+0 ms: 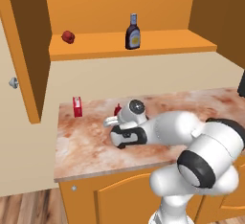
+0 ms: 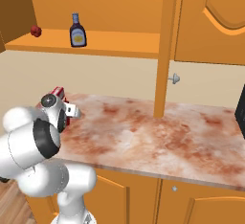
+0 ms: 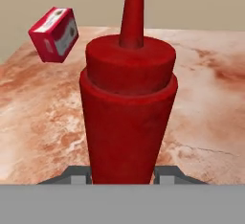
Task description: Pick the condiment bottle and ketchup from the counter and place them in the cabinet.
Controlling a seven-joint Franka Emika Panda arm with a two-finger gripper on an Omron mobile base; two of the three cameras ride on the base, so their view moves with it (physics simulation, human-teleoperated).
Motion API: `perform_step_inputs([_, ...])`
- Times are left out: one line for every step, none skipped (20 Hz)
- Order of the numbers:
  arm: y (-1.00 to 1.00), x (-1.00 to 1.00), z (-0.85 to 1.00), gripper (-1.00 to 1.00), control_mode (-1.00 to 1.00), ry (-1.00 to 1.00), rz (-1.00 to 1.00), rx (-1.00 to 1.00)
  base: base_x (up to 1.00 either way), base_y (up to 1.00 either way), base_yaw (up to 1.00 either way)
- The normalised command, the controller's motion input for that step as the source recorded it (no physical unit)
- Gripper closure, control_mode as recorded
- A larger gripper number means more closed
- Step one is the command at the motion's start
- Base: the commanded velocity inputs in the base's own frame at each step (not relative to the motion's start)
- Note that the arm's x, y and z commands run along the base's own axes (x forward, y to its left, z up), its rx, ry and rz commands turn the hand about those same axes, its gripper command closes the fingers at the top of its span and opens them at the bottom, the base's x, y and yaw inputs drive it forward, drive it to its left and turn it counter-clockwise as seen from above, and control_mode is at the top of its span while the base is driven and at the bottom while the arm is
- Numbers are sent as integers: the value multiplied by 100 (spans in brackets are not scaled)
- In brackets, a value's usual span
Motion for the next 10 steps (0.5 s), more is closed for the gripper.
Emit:
perform_step_inputs([-14, -50, 81, 100, -100, -9, 0, 0, 0, 0, 0])
perform_step_inputs([-19, -56, 79, 100, -100, -9, 0, 0, 0, 0, 0])
perform_step_inputs([-25, -66, 81, 100, -100, -8, 0, 0, 0, 0, 0])
perform_step_inputs([-32, -72, 83, 100, -100, -6, 0, 0, 0, 0, 0])
perform_step_inputs([-35, -75, 81, 100, -100, -4, 0, 0, 0, 0, 0])
perform_step_inputs([-38, -74, 80, 100, -100, -1, 0, 0, 0, 0, 0])
perform_step_inputs([-46, -79, 77, 100, -100, 0, 0, 0, 0, 0, 0])
perform_step_inputs([-50, -81, 76, 100, -100, 0, 0, 0, 0, 0, 0])
perform_step_inputs([-55, -85, 76, 100, -100, 0, 0, 0, 0, 0, 0])
perform_step_inputs([-55, -86, 76, 100, -100, 0, 0, 0, 0, 0, 0])
